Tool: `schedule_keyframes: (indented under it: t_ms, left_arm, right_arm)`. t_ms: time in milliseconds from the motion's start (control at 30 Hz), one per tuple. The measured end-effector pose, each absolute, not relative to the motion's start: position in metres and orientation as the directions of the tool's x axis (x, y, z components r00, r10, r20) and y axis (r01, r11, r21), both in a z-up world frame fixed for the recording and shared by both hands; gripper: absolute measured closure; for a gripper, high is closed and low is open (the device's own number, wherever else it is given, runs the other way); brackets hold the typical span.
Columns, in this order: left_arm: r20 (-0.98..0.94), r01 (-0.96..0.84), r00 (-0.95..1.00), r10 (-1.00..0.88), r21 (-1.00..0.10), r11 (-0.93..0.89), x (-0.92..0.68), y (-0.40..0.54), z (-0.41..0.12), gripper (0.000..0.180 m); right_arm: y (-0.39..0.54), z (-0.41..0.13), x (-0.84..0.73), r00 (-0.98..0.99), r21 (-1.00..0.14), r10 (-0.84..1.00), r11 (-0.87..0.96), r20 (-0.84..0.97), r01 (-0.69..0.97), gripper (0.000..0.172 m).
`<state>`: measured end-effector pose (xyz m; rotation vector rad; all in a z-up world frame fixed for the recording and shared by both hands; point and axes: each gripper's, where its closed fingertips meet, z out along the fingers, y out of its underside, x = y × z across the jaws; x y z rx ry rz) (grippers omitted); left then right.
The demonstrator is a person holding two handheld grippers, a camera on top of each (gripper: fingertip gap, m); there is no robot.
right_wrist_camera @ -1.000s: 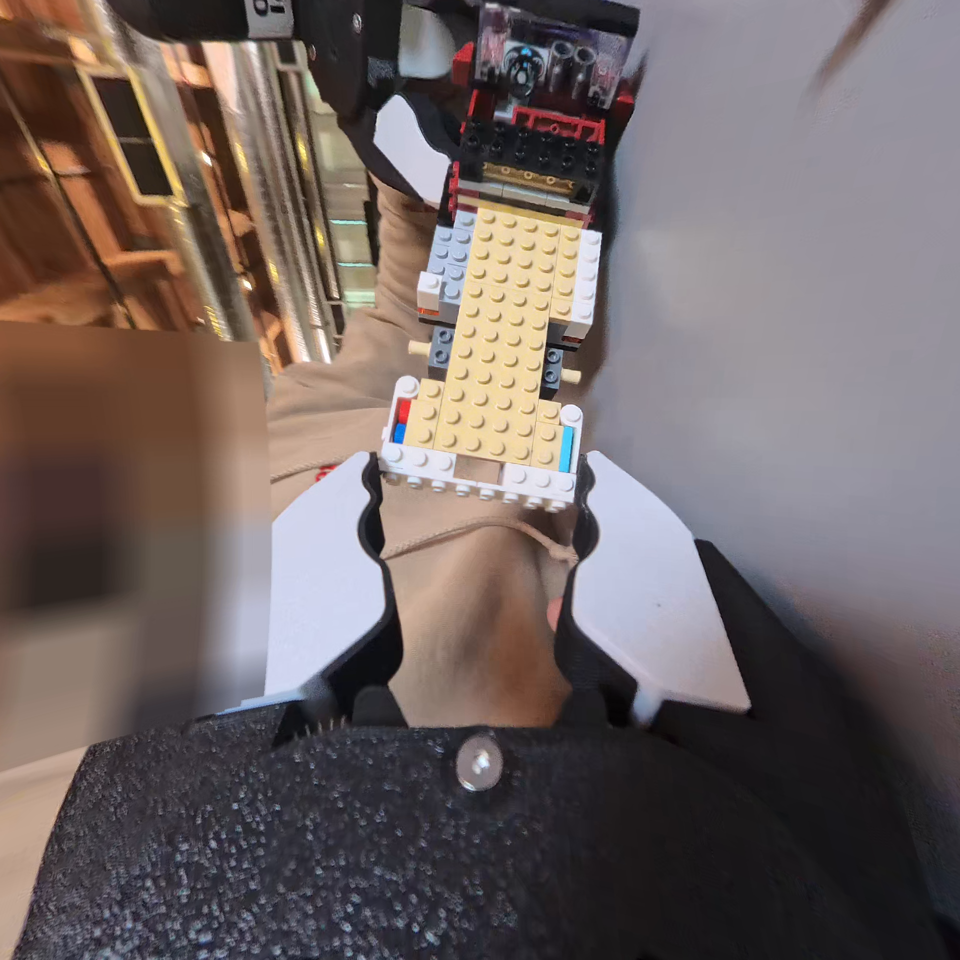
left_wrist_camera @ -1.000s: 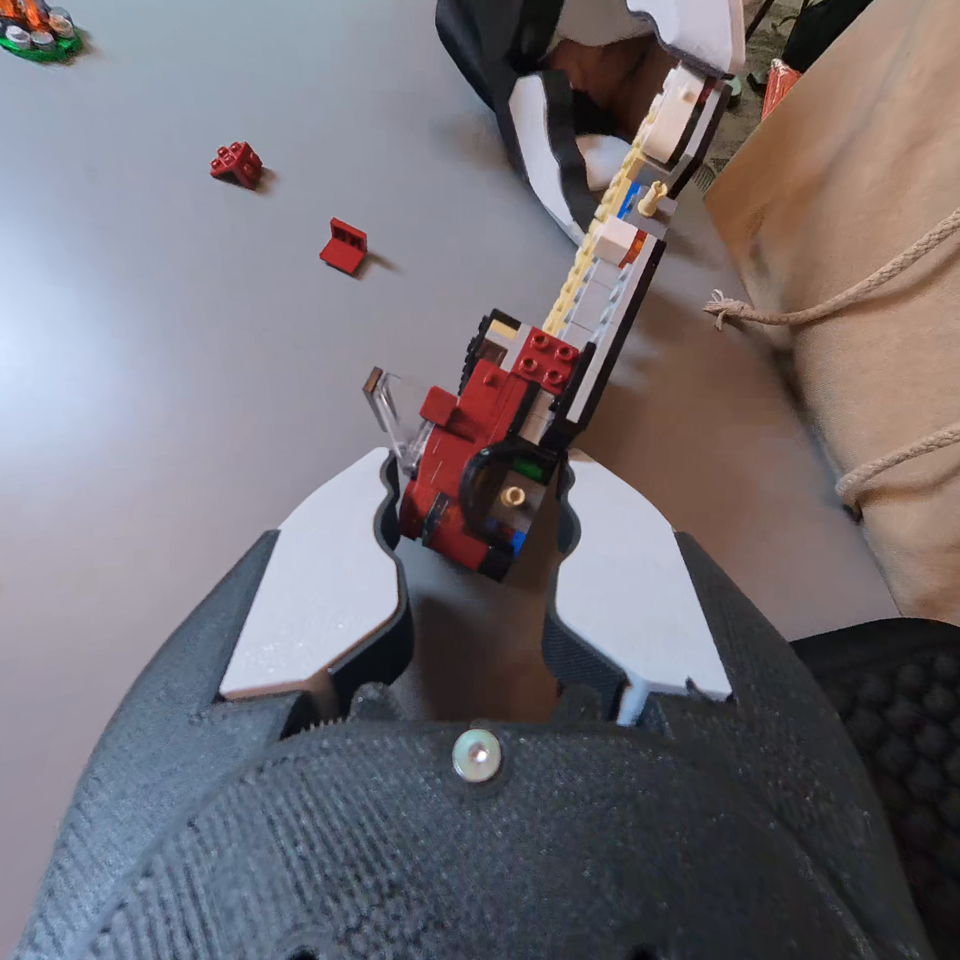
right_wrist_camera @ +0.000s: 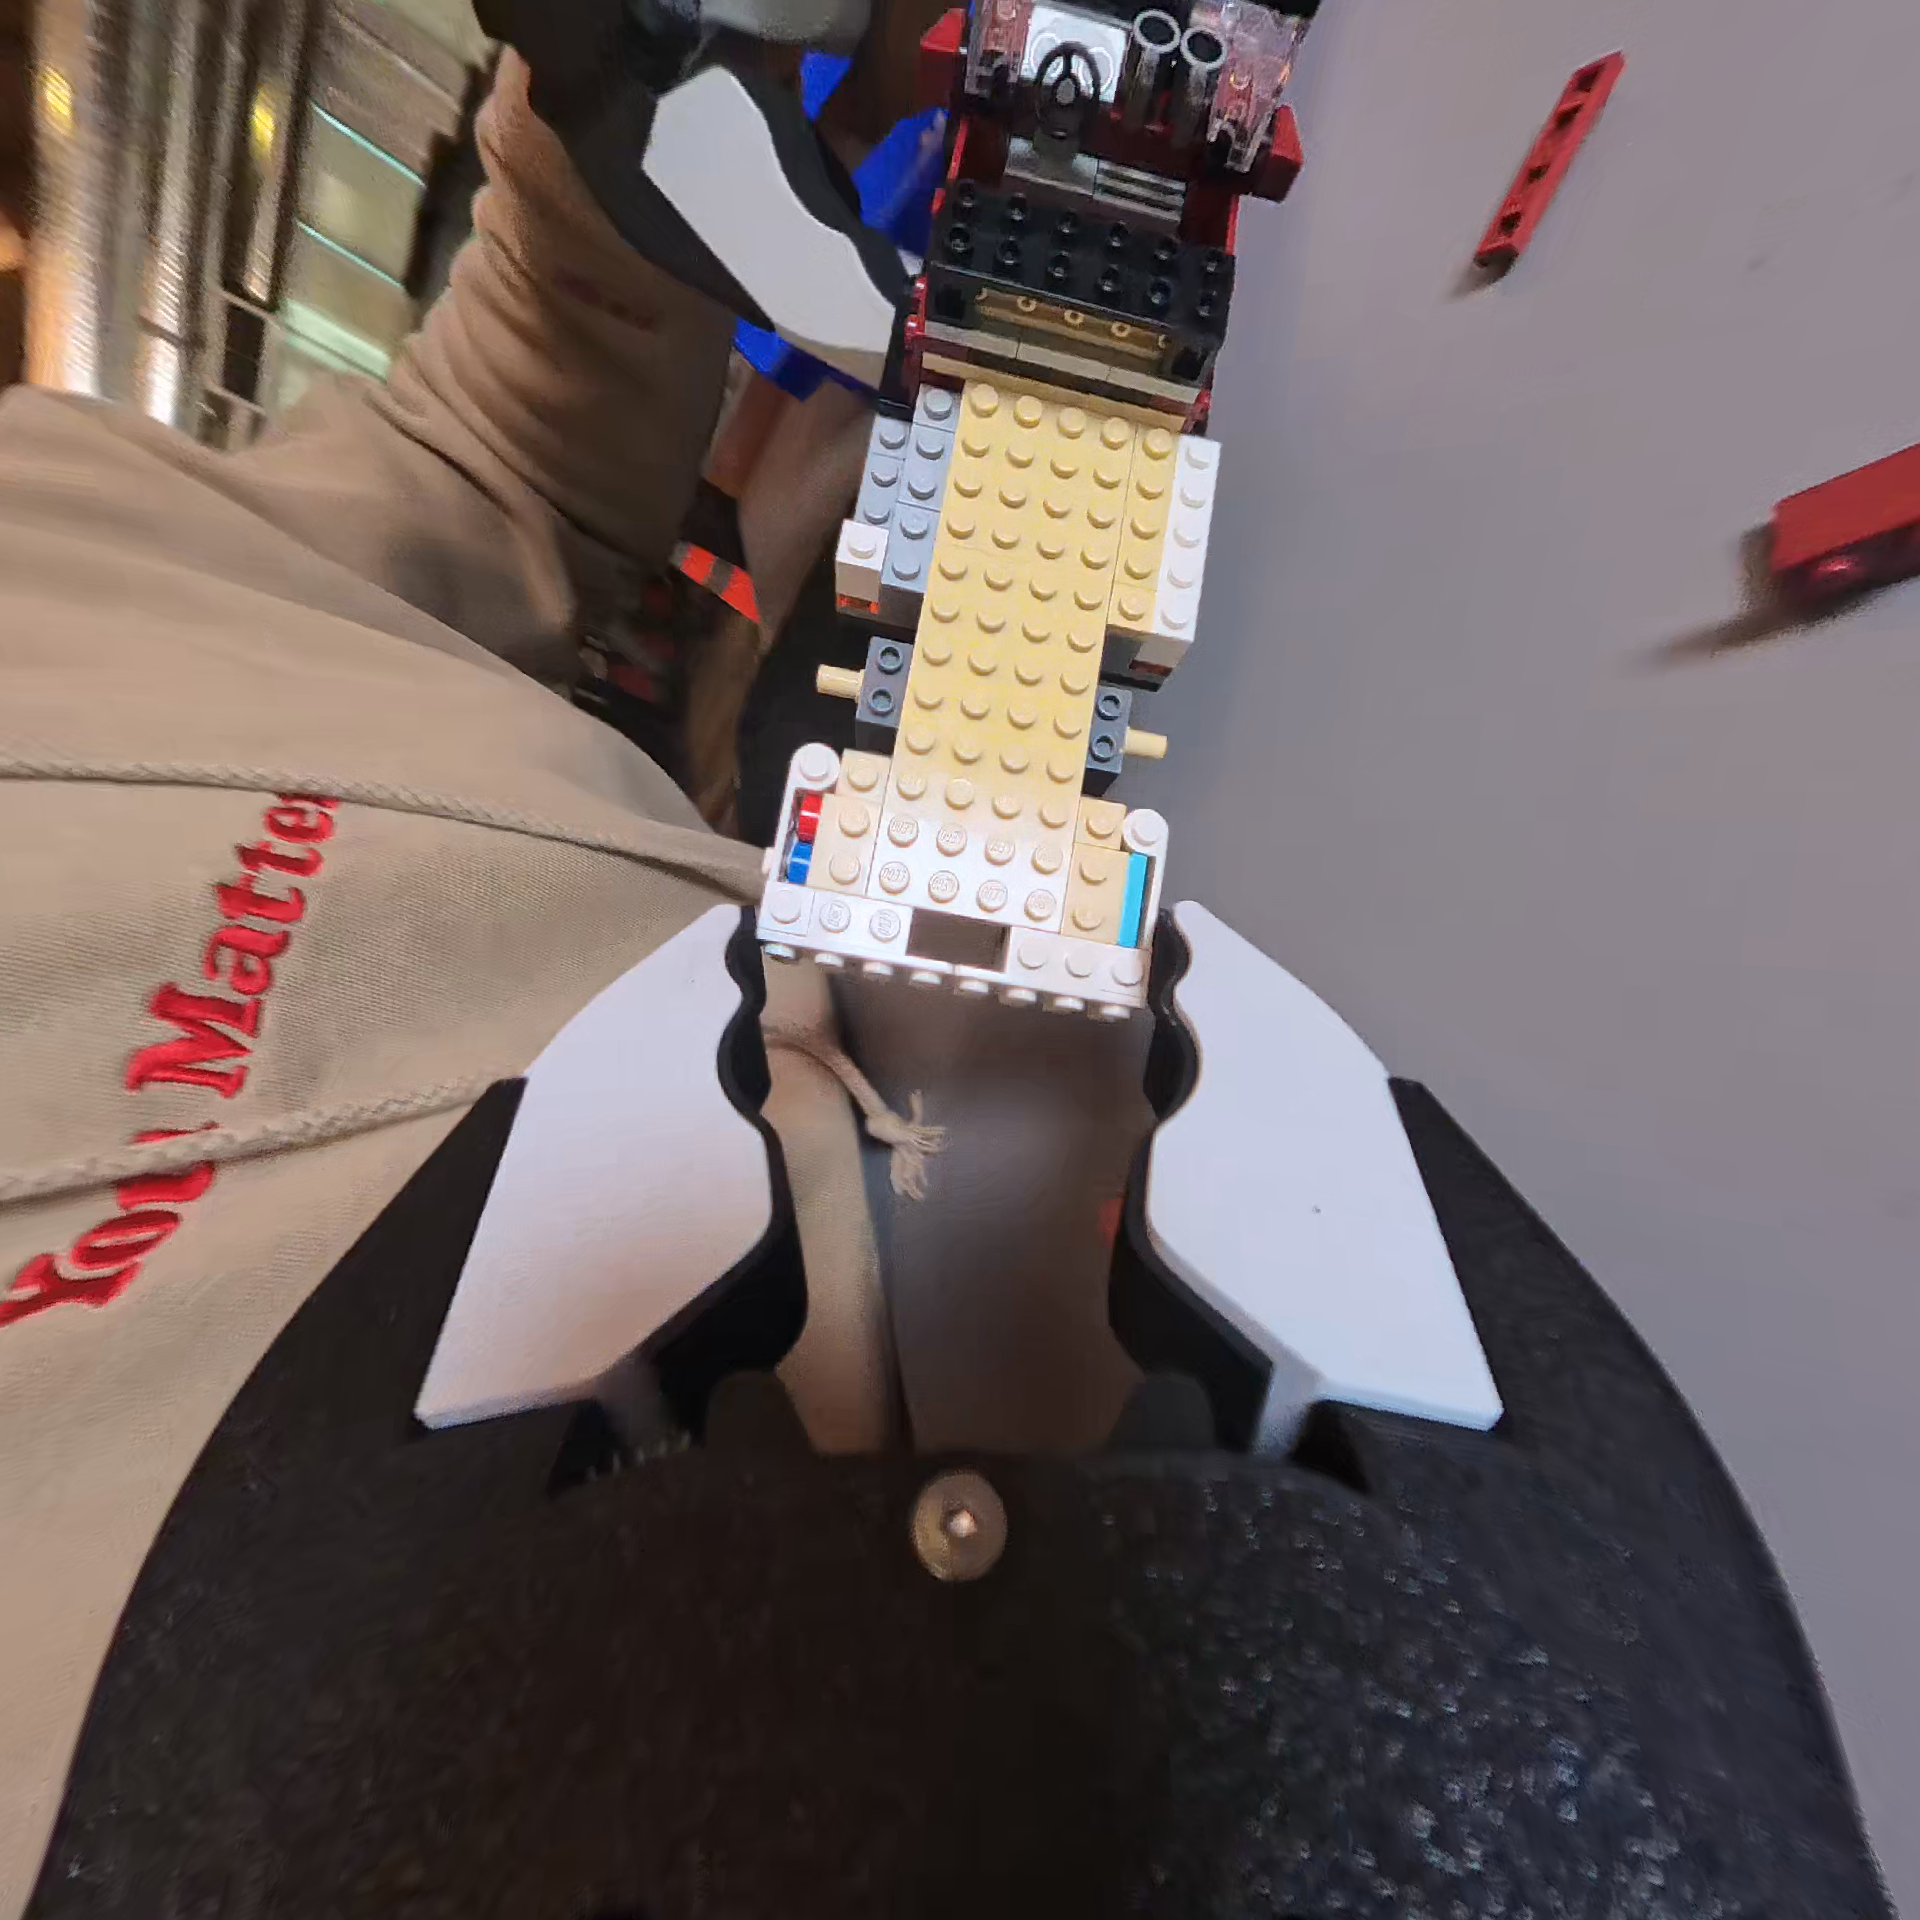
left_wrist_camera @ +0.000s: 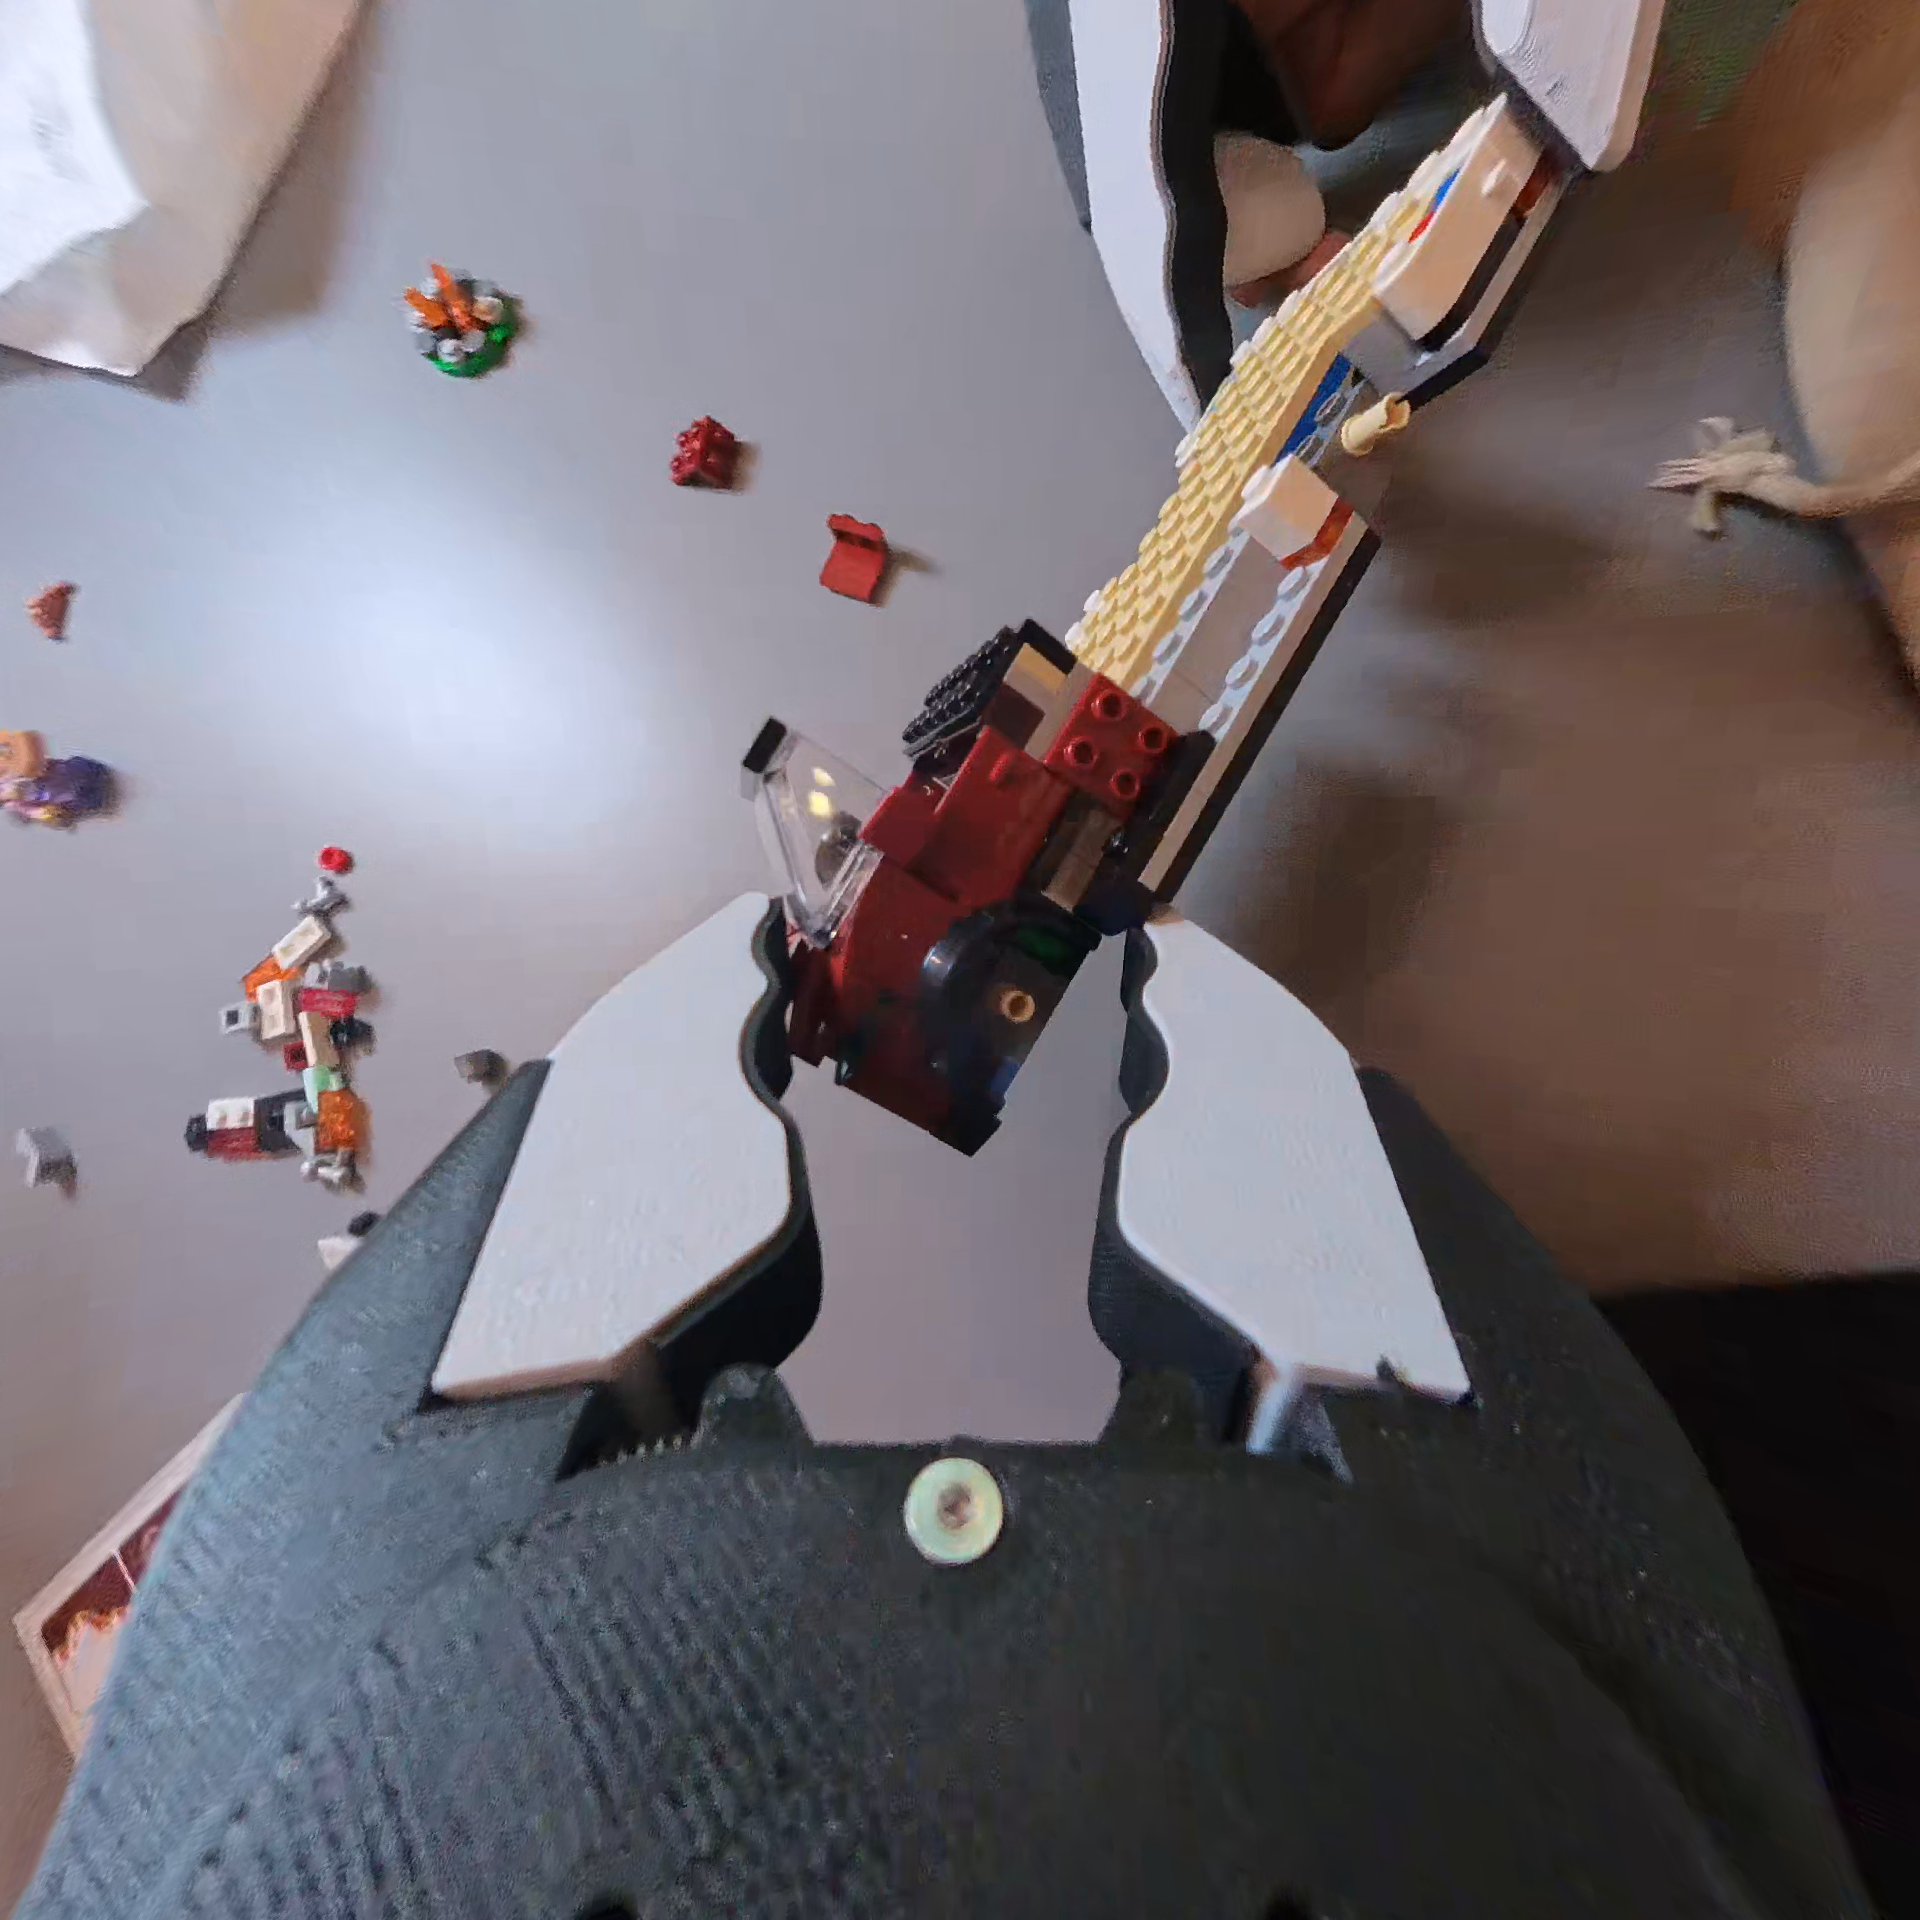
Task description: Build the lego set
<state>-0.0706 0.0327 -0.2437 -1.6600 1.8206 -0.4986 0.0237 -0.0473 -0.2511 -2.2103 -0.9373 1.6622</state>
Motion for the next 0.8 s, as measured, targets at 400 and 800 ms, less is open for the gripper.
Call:
schedule_keyframes:
  t_ms: [400,800]
  left_arm:
    - [-0.286,-0.637,0.222,-0.932,-0.767,0.083,-0.089,0.018,-0.281,0.087]
    - [-0.051,-0.558,0.217,-0.975,-0.826,-0.081,-0.084,0.033,-0.279,0.116]
  right_arm:
    - [-0.025,-0.271,0.025,0.212,-0.672,0.894,-0.438,-0.394,0.598,0.1]
    - [-0.005,-0.292,0.043,0.181,-0.618,0.983,-0.136,0.01,0.775,0.1]
